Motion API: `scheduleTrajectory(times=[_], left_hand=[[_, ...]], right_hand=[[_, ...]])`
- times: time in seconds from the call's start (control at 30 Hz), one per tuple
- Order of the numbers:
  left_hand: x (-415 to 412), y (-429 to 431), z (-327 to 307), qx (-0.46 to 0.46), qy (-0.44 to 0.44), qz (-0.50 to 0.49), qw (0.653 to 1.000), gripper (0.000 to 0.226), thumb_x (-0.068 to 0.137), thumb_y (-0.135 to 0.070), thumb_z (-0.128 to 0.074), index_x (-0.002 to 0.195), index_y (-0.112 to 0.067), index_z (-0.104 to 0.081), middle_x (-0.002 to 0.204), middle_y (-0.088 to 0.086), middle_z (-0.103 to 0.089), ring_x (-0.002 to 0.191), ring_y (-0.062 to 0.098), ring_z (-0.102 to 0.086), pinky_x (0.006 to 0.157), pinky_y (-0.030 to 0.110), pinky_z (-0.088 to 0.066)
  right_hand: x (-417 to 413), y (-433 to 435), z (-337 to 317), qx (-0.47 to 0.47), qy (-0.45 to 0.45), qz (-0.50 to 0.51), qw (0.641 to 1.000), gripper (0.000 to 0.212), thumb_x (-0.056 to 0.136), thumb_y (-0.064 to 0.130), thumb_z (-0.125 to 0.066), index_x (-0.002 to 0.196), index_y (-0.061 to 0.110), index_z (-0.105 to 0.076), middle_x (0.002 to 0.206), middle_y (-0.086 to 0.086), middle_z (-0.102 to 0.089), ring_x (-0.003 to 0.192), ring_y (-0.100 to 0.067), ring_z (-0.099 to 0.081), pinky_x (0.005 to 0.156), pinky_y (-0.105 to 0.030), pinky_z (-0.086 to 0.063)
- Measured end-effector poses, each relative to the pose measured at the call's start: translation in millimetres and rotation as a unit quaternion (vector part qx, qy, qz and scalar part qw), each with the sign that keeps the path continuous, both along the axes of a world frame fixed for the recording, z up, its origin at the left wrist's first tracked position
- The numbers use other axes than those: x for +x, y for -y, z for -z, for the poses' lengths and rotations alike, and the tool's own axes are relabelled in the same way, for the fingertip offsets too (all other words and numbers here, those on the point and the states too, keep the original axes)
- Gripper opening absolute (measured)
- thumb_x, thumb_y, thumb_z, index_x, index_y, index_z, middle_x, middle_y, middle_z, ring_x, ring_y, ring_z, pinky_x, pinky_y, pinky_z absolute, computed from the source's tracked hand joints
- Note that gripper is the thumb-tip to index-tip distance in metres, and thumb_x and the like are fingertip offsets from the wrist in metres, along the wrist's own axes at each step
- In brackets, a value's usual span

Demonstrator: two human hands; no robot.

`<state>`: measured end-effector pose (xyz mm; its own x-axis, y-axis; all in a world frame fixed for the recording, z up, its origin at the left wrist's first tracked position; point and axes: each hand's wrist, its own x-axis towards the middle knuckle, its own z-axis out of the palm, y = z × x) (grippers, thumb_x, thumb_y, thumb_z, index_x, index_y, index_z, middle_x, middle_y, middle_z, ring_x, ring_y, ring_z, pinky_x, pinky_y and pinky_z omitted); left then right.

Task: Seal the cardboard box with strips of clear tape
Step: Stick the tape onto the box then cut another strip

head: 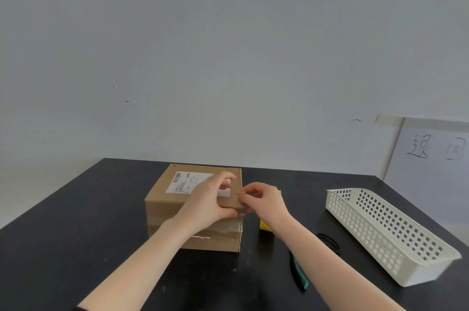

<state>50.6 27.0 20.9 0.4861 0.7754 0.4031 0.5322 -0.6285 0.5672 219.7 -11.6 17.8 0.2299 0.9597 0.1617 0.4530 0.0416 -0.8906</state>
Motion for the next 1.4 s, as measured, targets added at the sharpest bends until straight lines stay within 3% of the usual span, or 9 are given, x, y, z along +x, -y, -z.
scheduleTrajectory(times=[0.1,0.2,0.33,0.53,0.73,0.9,1.13,1.3,1.4], left_hand=[[-1,1,3,0.025,0.003,-0.004,1.000,0.078,0.070,-0.041,-0.082,0.134,-0.039,-0.038,0.129,-0.017,-0.046,0.114,0.001,-0.048,0.095,0.024,-0.045],[-2,1,7,0.053,-0.008,0.001,0.999,0.074,0.072,-0.041,-0.080,0.132,-0.039,-0.038,0.132,-0.017,-0.038,0.115,-0.001,-0.046,0.093,0.016,-0.041],[-2,0,13,0.108,-0.019,-0.008,0.994,0.049,0.073,-0.040,-0.079,0.107,-0.034,-0.046,0.125,-0.017,-0.037,0.110,0.003,-0.046,0.085,0.006,-0.036],[-4,-2,16,0.103,-0.009,-0.009,0.995,0.026,0.072,-0.042,-0.080,0.085,-0.033,-0.059,0.128,-0.019,-0.041,0.118,-0.001,-0.041,0.094,0.018,-0.035],[-5,-2,16,0.095,-0.001,0.005,0.995,0.020,0.073,-0.040,-0.080,0.087,-0.030,-0.070,0.127,-0.018,-0.046,0.120,-0.002,-0.041,0.097,0.022,-0.033],[-4,-2,17,0.102,-0.008,0.009,0.995,0.020,0.075,-0.041,-0.077,0.085,-0.027,-0.068,0.120,-0.020,-0.048,0.113,-0.004,-0.043,0.092,0.016,-0.036],[0,1,14,0.130,-0.045,0.015,0.990,0.037,0.081,-0.046,-0.069,0.114,-0.031,-0.068,0.115,-0.021,-0.062,0.114,-0.007,-0.038,0.087,0.005,-0.027],[2,2,15,0.138,-0.052,0.017,0.989,0.034,0.083,-0.044,-0.067,0.113,-0.029,-0.070,0.114,-0.020,-0.063,0.113,-0.006,-0.040,0.087,0.003,-0.028],[4,4,14,0.135,-0.054,0.007,0.989,0.035,0.082,-0.051,-0.062,0.106,-0.027,-0.071,0.103,-0.017,-0.063,0.105,-0.002,-0.045,0.087,0.016,-0.042]], right_hand=[[-3,-3,2,-0.018,-0.036,0.013,0.999,0.011,0.084,0.016,-0.068,0.094,0.019,-0.071,0.090,0.002,-0.071,0.082,-0.018,-0.070,0.075,-0.030,-0.061],[-4,-5,3,-0.040,-0.086,0.026,0.995,0.013,0.085,0.014,-0.068,0.097,0.019,-0.069,0.094,0.000,-0.069,0.086,-0.017,-0.068,0.074,-0.026,-0.060],[-6,-5,4,-0.044,-0.117,0.025,0.992,0.017,0.086,0.010,-0.066,0.102,0.017,-0.067,0.097,-0.002,-0.068,0.088,-0.017,-0.066,0.073,-0.025,-0.058],[-6,-7,1,-0.056,-0.114,0.012,0.992,0.016,0.087,0.020,-0.068,0.104,0.020,-0.064,0.098,-0.001,-0.067,0.088,-0.018,-0.067,0.078,-0.032,-0.061],[-10,-15,5,-0.055,-0.111,0.043,0.991,0.022,0.087,0.022,-0.070,0.103,0.019,-0.056,0.096,-0.006,-0.065,0.078,-0.016,-0.065,0.059,-0.022,-0.053],[-9,-16,6,-0.059,-0.137,0.038,0.988,0.023,0.087,0.020,-0.070,0.104,0.017,-0.056,0.094,-0.007,-0.065,0.075,-0.015,-0.064,0.054,-0.020,-0.050],[-1,-18,13,-0.091,-0.213,0.013,0.973,0.020,0.092,0.026,-0.064,0.106,0.012,-0.059,0.098,-0.015,-0.069,0.078,-0.023,-0.066,0.070,-0.032,-0.059],[0,-16,15,-0.098,-0.236,0.002,0.967,0.024,0.093,0.027,-0.063,0.106,0.007,-0.061,0.095,-0.015,-0.069,0.078,-0.023,-0.065,0.067,-0.030,-0.056],[0,-13,13,-0.102,-0.219,0.002,0.970,0.027,0.094,0.032,-0.060,0.105,0.007,-0.062,0.093,-0.013,-0.068,0.077,-0.022,-0.066,0.068,-0.029,-0.057]])
